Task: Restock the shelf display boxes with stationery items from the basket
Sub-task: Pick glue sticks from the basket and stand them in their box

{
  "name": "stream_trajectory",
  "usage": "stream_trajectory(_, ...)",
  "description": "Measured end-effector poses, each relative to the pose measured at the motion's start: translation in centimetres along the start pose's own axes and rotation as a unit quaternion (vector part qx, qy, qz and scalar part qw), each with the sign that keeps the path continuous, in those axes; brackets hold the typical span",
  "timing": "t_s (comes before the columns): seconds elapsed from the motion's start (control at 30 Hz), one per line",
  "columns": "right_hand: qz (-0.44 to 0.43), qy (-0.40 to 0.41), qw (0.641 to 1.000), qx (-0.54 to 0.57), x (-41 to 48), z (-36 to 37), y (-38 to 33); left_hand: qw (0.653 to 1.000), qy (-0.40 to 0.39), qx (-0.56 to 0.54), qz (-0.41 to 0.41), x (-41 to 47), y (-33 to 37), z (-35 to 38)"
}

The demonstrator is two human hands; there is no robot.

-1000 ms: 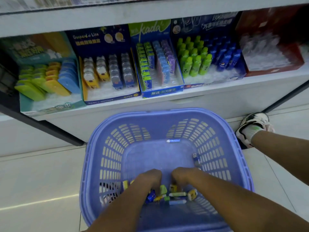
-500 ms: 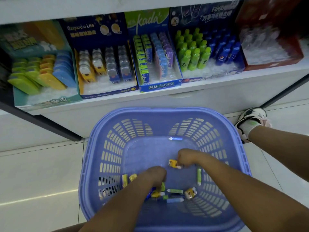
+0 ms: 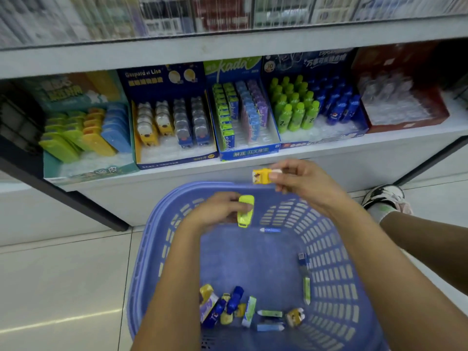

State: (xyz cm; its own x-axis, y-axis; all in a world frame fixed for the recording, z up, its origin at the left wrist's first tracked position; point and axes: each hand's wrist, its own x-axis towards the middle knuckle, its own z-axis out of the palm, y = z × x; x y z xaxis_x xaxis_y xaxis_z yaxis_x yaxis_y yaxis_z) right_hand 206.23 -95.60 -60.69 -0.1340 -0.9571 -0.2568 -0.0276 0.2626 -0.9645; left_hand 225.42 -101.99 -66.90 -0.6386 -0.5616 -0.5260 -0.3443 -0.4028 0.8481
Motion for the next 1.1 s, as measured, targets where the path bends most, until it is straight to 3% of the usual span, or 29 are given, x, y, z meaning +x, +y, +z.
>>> stream_trajectory(0.1,-0.122,0.102,0.987,0.006,0.2,0.5,-4.6,0.994,0.017,-0.073,0.082,-2.9,4.2,-0.9)
stream_trajectory(0.27,-0.236,0.088,0.961,-0.117,1.9,4.9,-9.7,0.968,0.092,-0.165,0.165,-7.4,6.7,-4.0)
stream_trajectory(0.43,-0.308,0.059,0.908,-0.276,6.0,12.0,-11.4,0.925,0.280,-0.175,0.189,-9.8,5.6,-8.5)
stream_trajectory(0.5,-0.316,0.044,0.888,-0.330,8.2,14.3,-11.8,0.901,0.337,-0.182,0.206,-10.4,4.9,-9.8)
stream_trajectory(0.67,-0.230,-0.010,0.834,-0.501,12.0,16.7,-11.3,0.856,0.396,-0.246,0.223,-10.9,3.5,-11.3)
stream_trajectory(0.8,-0.230,-0.006,0.837,-0.496,12.4,16.8,-10.6,0.839,0.388,-0.314,0.214,-10.8,3.4,-11.8)
stream_trajectory(0.93,-0.227,0.002,0.840,-0.493,12.6,16.6,-10.5,0.870,0.323,-0.284,0.241,-11.5,3.2,-11.9)
stream_trajectory(1.0,-0.231,0.007,0.824,-0.517,12.9,16.6,-10.9,0.876,0.307,-0.273,0.252,-11.8,3.2,-11.8)
stream_trajectory(1.1,-0.233,-0.005,0.787,-0.571,12.5,16.9,-12.1,0.862,0.251,-0.358,0.256,-12.3,3.4,-11.8)
